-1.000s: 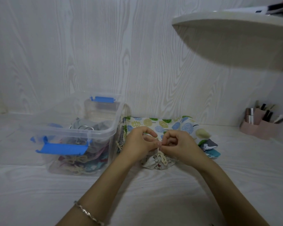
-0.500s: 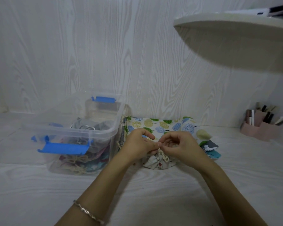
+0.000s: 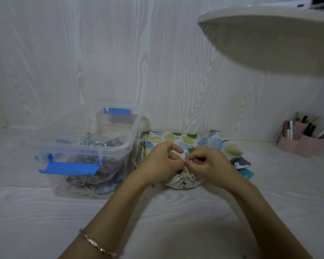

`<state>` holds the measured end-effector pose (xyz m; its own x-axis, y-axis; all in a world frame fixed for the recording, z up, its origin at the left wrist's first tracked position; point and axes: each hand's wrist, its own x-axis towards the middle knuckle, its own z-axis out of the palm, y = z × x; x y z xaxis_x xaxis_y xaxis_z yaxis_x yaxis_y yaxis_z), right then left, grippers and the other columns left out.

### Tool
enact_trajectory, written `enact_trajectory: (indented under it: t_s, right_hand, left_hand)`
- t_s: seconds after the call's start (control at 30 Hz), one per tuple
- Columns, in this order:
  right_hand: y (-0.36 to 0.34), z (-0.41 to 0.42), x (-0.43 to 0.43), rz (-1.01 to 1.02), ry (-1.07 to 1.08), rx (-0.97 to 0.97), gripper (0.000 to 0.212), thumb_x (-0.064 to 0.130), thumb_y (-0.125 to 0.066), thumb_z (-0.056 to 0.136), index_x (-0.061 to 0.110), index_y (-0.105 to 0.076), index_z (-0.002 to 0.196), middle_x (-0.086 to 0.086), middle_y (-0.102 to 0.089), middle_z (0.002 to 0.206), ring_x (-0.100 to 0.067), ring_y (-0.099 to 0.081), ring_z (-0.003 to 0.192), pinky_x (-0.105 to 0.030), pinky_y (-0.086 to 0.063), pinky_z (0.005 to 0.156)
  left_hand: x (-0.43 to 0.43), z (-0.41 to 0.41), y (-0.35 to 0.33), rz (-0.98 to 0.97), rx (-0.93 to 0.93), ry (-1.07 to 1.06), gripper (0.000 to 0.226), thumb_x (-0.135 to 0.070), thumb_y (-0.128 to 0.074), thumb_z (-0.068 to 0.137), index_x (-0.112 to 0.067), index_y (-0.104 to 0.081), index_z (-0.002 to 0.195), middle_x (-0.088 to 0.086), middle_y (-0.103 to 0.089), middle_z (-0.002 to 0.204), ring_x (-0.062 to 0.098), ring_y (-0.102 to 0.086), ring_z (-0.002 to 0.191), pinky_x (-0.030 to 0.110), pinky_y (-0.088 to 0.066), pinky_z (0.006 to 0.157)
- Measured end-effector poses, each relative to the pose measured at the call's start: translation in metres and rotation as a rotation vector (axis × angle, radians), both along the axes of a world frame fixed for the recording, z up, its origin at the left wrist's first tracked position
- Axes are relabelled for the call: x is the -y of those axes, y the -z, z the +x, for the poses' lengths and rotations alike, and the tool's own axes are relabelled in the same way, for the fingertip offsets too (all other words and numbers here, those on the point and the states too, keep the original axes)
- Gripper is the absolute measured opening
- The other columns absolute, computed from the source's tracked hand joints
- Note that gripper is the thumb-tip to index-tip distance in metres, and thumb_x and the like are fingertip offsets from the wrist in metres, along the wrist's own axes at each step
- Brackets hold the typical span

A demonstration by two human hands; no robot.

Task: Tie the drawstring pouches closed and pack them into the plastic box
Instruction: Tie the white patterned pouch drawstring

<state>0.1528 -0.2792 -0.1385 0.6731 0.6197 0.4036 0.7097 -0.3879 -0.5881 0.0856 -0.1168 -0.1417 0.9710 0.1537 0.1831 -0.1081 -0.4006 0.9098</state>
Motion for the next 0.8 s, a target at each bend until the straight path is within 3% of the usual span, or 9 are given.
enact_trajectory:
  t_s: [0.1,0.17,0.3,0.37,0.5,0.57,0.63,0.73,0.8]
  right_hand:
    - [0.003,0.000,-0.003,0.001,-0.007,-0.116,0.018,0.017,-0.068,0.085,0.026,-0.070,0.070,0.006,-0.051,0.060,-0.004,-0.043,0.056,-0.022,-0.037,0.055]
    - [0.005,0.001,-0.005,-0.001,-0.004,-0.227,0.018,0.018,-0.064,0.089,0.016,-0.071,0.073,-0.001,-0.058,0.060,-0.007,-0.049,0.058,-0.026,-0.040,0.057]
    - [0.009,0.008,-0.003,0.146,-0.064,-0.551,0.020,0.019,-0.060,0.093,0.004,-0.073,0.091,-0.023,-0.072,0.094,-0.034,-0.069,0.090,-0.043,-0.052,0.085]
    - [0.009,0.008,-0.002,0.233,-0.137,-0.733,0.025,0.016,-0.057,0.095,-0.004,-0.069,0.102,-0.025,-0.071,0.103,-0.038,-0.067,0.100,-0.042,-0.052,0.092]
    - [0.005,0.005,-0.004,0.440,-0.271,-0.986,0.026,0.013,-0.055,0.090,-0.005,-0.069,0.103,-0.027,-0.069,0.105,-0.030,-0.069,0.095,-0.033,-0.057,0.084]
    - [0.003,0.005,-0.004,0.443,-0.253,-0.979,0.029,0.017,-0.058,0.087,-0.004,-0.070,0.103,-0.027,-0.070,0.104,-0.032,-0.069,0.096,-0.034,-0.058,0.084]
    - [0.002,0.007,-0.003,0.353,-0.157,-0.847,0.029,0.023,-0.062,0.087,-0.001,-0.072,0.101,-0.025,-0.072,0.102,-0.035,-0.069,0.097,-0.040,-0.056,0.089]
    - [0.002,0.006,-0.002,0.197,-0.036,-0.584,0.022,0.027,-0.062,0.092,0.011,-0.076,0.092,-0.012,-0.076,0.092,-0.029,-0.072,0.093,-0.044,-0.055,0.090]
    - [0.000,0.004,-0.003,0.179,-0.017,-0.514,0.020,0.027,-0.061,0.093,0.015,-0.076,0.089,-0.007,-0.077,0.089,-0.024,-0.072,0.089,-0.040,-0.057,0.087]
  left_hand:
    - [0.001,0.002,0.003,0.146,0.050,-0.011,0.014,-0.007,-0.065,0.082,-0.018,-0.063,0.092,-0.007,-0.063,0.068,0.001,-0.054,0.054,0.017,-0.046,0.054]
    - [0.003,0.003,0.006,0.275,0.116,-0.038,0.007,-0.010,-0.067,0.082,-0.016,-0.067,0.086,-0.007,-0.064,0.070,0.000,-0.056,0.059,0.013,-0.048,0.058]
    - [0.002,0.005,0.007,0.380,0.239,-0.061,0.003,-0.015,-0.067,0.083,-0.015,-0.068,0.081,-0.004,-0.065,0.073,0.003,-0.057,0.063,0.017,-0.050,0.062]
    - [0.002,0.007,0.008,0.383,0.269,-0.064,0.008,-0.015,-0.065,0.084,-0.017,-0.065,0.076,-0.007,-0.062,0.069,0.002,-0.053,0.060,0.015,-0.046,0.059]
    - [0.005,0.008,0.007,0.305,0.308,-0.049,0.020,-0.012,-0.062,0.086,-0.021,-0.059,0.068,-0.011,-0.052,0.062,0.000,-0.044,0.054,0.010,-0.036,0.053]
    - [0.003,0.009,0.007,0.210,0.290,-0.033,0.026,-0.012,-0.061,0.087,-0.025,-0.056,0.065,-0.013,-0.049,0.059,0.000,-0.042,0.052,0.009,-0.033,0.051]
    - [0.001,0.010,0.008,0.134,0.245,-0.023,0.026,-0.014,-0.062,0.088,-0.024,-0.058,0.064,-0.012,-0.048,0.058,0.001,-0.041,0.052,0.012,-0.033,0.051]
    - [0.001,0.011,0.008,0.043,0.141,-0.004,0.025,-0.016,-0.058,0.090,-0.003,-0.060,0.068,0.000,-0.051,0.065,0.010,-0.044,0.062,0.021,-0.035,0.055]
    - [0.003,0.009,0.006,-0.080,0.048,0.002,0.028,-0.019,-0.054,0.092,-0.002,-0.062,0.072,0.005,-0.054,0.070,0.014,-0.048,0.066,0.025,-0.038,0.061]
